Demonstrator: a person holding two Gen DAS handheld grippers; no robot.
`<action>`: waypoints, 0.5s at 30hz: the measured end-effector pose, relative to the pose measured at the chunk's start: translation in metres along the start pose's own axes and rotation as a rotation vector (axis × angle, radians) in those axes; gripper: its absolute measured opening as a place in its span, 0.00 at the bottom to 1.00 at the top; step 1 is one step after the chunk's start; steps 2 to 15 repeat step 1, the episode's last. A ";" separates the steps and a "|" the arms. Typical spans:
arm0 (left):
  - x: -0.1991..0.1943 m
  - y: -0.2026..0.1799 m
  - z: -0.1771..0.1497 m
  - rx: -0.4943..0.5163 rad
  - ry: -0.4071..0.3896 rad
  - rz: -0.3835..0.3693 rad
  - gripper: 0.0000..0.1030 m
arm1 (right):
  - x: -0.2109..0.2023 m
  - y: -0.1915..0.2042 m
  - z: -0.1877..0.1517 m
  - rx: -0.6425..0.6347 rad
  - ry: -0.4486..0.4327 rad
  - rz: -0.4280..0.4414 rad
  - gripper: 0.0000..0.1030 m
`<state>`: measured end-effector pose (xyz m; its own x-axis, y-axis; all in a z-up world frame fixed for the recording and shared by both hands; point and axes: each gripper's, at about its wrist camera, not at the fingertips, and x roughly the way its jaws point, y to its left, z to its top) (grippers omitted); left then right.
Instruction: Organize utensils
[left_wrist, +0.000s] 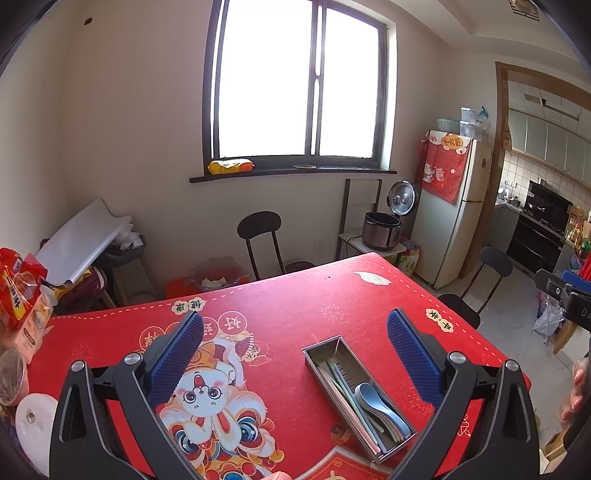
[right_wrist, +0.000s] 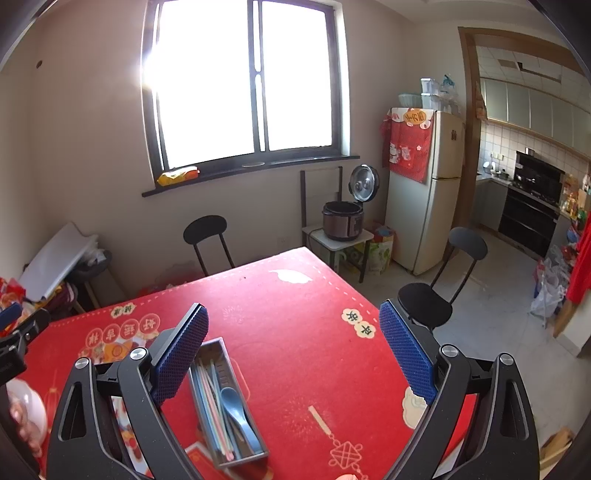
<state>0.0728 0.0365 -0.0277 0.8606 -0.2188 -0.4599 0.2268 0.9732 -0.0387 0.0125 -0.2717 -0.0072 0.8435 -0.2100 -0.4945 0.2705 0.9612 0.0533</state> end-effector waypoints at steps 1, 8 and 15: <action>0.000 0.000 0.000 -0.001 0.001 0.001 0.94 | 0.000 0.000 0.000 0.000 0.000 0.000 0.88; 0.000 0.000 0.000 -0.001 0.001 0.001 0.94 | 0.000 0.000 0.000 0.000 0.000 0.000 0.88; 0.000 0.000 0.000 -0.001 0.001 0.001 0.94 | 0.000 0.000 0.000 0.000 0.000 0.000 0.88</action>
